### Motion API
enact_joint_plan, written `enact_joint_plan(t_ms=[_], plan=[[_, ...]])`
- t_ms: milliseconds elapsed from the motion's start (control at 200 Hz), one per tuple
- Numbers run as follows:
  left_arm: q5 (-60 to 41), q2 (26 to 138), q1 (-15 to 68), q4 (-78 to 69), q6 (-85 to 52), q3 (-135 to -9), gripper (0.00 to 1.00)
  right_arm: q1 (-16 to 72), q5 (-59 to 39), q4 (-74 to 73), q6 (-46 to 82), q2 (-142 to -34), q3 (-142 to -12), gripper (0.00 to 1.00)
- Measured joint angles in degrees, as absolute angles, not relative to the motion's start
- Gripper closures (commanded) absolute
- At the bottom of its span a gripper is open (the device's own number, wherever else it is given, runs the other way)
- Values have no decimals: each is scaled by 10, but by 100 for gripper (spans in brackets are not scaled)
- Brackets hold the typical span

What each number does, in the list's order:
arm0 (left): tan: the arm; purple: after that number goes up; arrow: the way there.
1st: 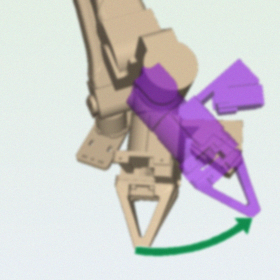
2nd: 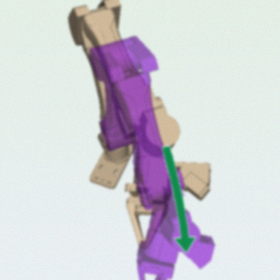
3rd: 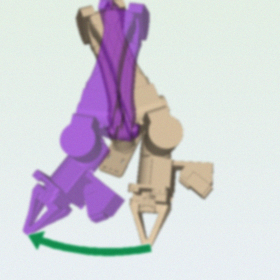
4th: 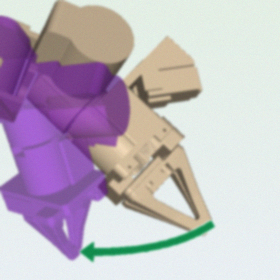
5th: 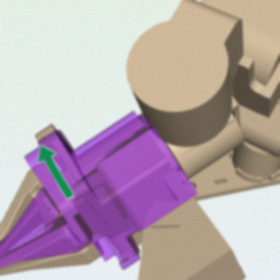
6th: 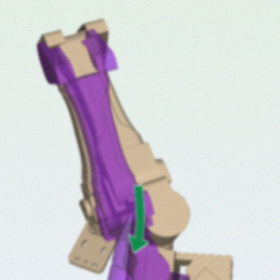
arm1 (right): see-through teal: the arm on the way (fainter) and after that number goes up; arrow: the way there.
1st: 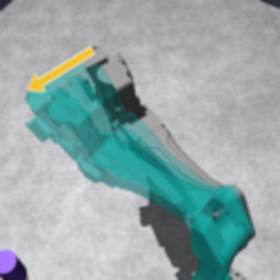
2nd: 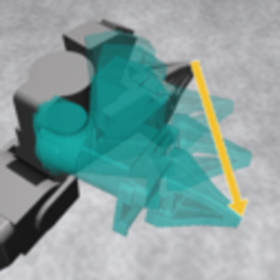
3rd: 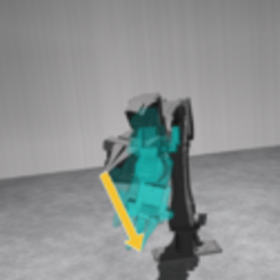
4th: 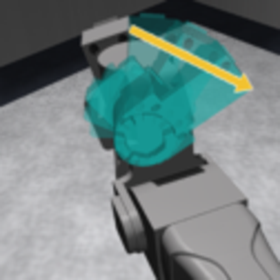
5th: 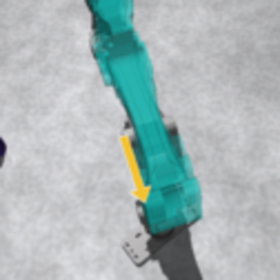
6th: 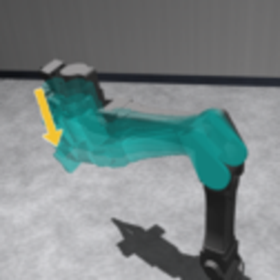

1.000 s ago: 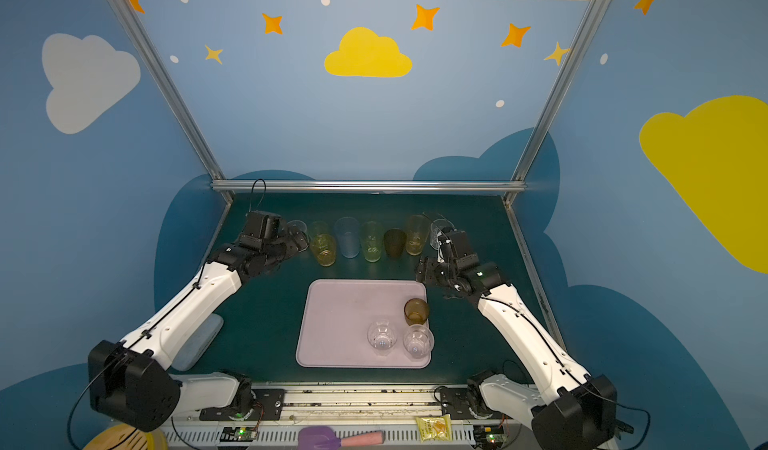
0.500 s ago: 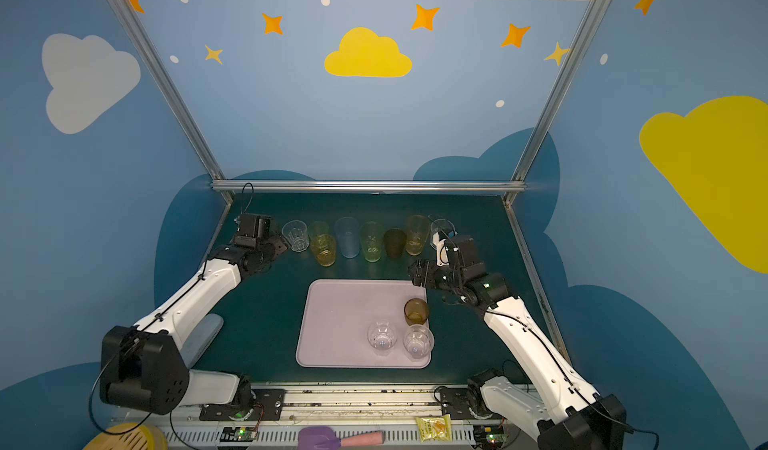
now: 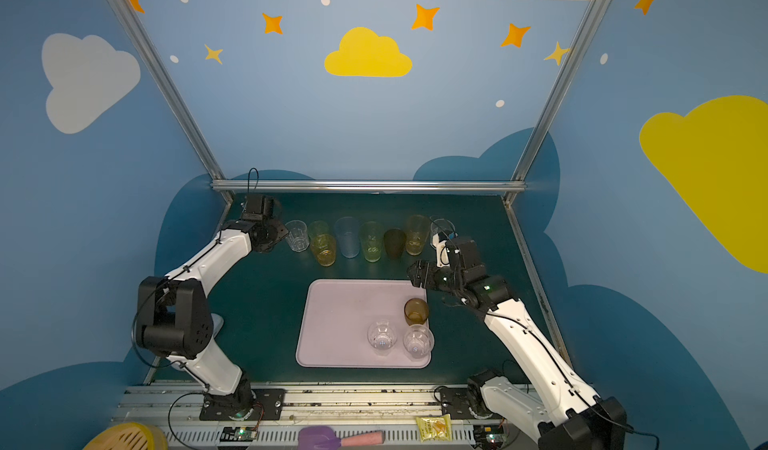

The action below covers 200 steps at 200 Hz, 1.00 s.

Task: Place the glasses into the tray
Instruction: 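Lower the left gripper onto the clear faceted glass at the row's end and close, then lift the clear faceted glass with the left gripper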

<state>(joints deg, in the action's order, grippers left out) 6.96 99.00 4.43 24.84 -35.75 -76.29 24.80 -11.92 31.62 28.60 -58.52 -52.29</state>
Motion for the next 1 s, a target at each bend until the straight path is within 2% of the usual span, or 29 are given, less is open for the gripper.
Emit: enact_joint_plan(t_ms=[90, 506, 821, 886, 1001], plan=[[65, 1018, 41, 265, -353, -789, 62, 245, -119, 316, 287, -580, -517, 16], [48, 1082, 38, 309, -336, -854, 63, 226, -117, 316, 296, -582, -504, 16], [47, 1103, 38, 322, -329, -860, 72, 216, -117, 316, 298, -583, -499, 17], [46, 1107, 38, 322, -328, -862, 77, 215, -118, 316, 298, -583, -499, 16], [46, 1111, 38, 324, -325, -868, 79, 213, -119, 316, 298, -583, -499, 16]])
